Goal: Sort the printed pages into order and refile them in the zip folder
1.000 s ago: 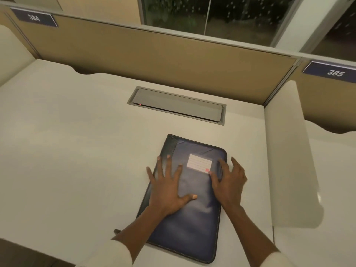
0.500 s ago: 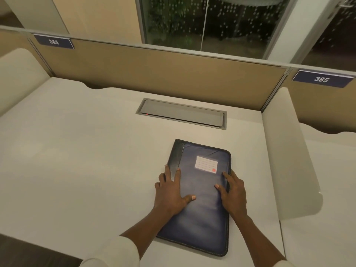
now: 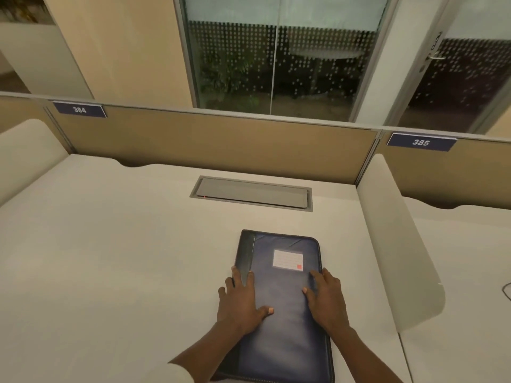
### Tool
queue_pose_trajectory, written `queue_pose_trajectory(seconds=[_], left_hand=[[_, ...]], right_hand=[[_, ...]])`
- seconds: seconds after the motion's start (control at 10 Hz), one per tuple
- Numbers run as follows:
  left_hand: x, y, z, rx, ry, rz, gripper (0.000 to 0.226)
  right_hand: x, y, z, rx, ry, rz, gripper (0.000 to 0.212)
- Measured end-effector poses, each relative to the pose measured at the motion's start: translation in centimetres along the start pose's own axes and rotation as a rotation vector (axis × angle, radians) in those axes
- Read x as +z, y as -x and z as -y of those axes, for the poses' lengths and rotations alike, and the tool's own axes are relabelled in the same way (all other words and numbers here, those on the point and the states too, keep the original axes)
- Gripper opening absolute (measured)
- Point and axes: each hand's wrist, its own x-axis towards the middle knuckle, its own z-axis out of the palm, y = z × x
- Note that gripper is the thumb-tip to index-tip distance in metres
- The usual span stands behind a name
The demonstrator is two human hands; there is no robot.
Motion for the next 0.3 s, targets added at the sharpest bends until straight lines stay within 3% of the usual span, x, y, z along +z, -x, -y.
queue_pose_trajectory(seconds=[0.1,0.3], left_hand=[[-2.1,-0.6,-0.2,0.051,-0.07,-0.009,0.102],[-8.6,-2.5,-1.2,0.195,-0.219,-0.101,0.099]], right_hand=[[-1.1,0.8,1.8,-0.062,0.131,-0.03,0.067],[-4.9,-0.6,6.5,-0.232,0.121,-0.091,0.07]])
